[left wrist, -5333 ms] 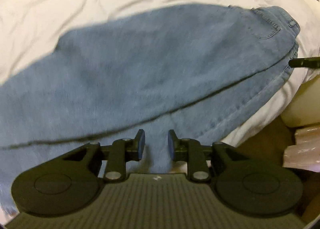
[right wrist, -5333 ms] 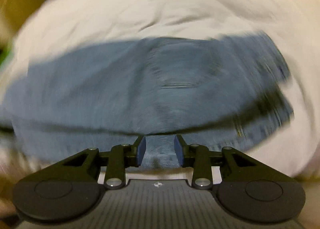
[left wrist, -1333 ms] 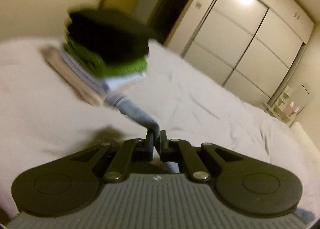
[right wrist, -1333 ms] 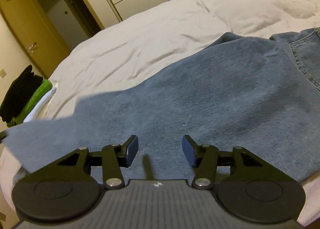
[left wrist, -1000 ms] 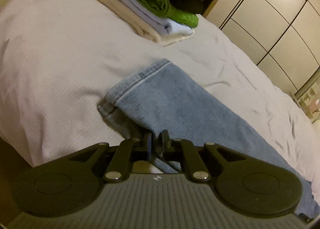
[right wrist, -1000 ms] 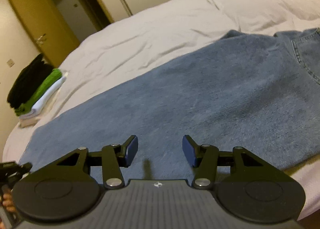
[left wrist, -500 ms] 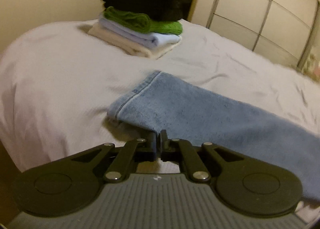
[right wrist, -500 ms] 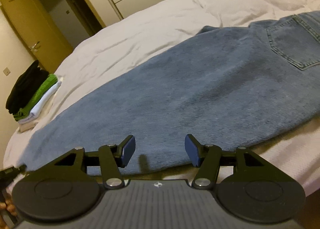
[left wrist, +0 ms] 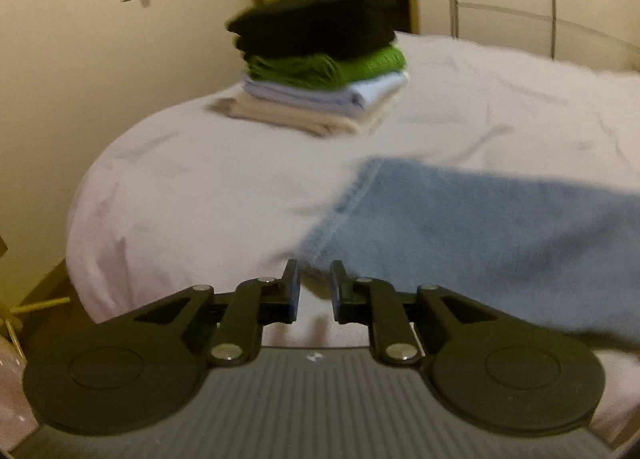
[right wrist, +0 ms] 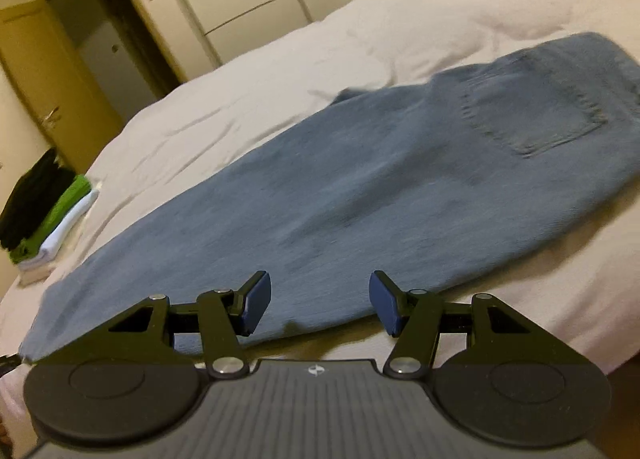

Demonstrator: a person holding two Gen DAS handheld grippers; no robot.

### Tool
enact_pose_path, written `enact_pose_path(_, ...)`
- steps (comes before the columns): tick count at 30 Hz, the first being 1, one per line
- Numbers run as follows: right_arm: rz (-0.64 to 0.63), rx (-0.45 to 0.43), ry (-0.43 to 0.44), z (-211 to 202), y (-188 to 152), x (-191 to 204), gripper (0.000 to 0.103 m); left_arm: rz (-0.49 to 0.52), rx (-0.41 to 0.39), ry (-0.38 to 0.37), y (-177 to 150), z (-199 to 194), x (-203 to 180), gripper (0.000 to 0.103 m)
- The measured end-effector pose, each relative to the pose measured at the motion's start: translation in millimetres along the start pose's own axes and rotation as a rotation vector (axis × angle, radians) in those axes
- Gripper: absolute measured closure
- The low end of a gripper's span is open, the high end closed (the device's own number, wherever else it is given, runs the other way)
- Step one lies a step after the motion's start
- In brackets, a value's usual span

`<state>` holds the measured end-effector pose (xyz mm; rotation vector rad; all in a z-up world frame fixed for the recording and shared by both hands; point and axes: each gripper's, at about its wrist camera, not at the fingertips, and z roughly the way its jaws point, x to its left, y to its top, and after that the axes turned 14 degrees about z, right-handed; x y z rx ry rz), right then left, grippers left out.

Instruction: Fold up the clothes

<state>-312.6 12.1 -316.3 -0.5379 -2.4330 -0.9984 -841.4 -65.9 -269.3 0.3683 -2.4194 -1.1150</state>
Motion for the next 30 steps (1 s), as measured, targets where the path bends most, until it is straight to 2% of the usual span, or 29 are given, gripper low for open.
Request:
enact_pose_path(3, 0.022, -0.029, -0.016, -5, 8, -16, 0.045, 0.040, -0.052, -0.153, 16, -19, -25, 0.091)
enact_pose_path(6, 0.043, -0.058, -0.032, -10, 16, -31, 0.045, 0.117, -0.059, -0.390, 32, -33, -79, 0.090)
enact_pose_path(8, 0.057, -0.077, -0.043, -13, 21, -42, 0.045, 0.216, -0.045, -0.529, 42, -41, -127, 0.089)
enact_pose_path(12, 0.086, -0.115, -0.065, -20, 31, -63, 0.045, 0.382, -0.032, -0.719, 56, -52, -216, 0.089)
enact_pose_path(14, 0.055, -0.135, -0.084, -19, 40, -71, 0.045, 0.444, -0.043, -0.798, 62, -58, -255, 0.087)
enact_pose_path(16, 0.007, -0.138, -0.115, -13, 48, -78, 0.045, 0.520, -0.035, -0.834, 64, -57, -292, 0.084)
enact_pose_path(19, -0.054, -0.052, -0.190, 6, 60, -94, 0.049, 0.590, -0.008, -0.881, 71, -52, -327, 0.084)
enact_pose_path(22, -0.045, -0.013, -0.112, 3, 80, -106, 0.048, 0.627, -0.010, -0.914, 89, -45, -345, 0.084)
enact_pose_path(24, -0.055, -0.016, -0.105, 0, 98, -112, 0.046, 0.652, -0.005, -0.931, 104, -39, -357, 0.085)
enact_pose_path(26, -0.055, -0.008, -0.120, 1, 118, -120, 0.045, 0.697, -0.016, -0.950, 114, -36, -375, 0.085)
enact_pose_path(30, -0.075, 0.076, -0.152, 14, 153, -134, 0.045, 0.764, -0.046, -0.989, 135, -33, -410, 0.085)
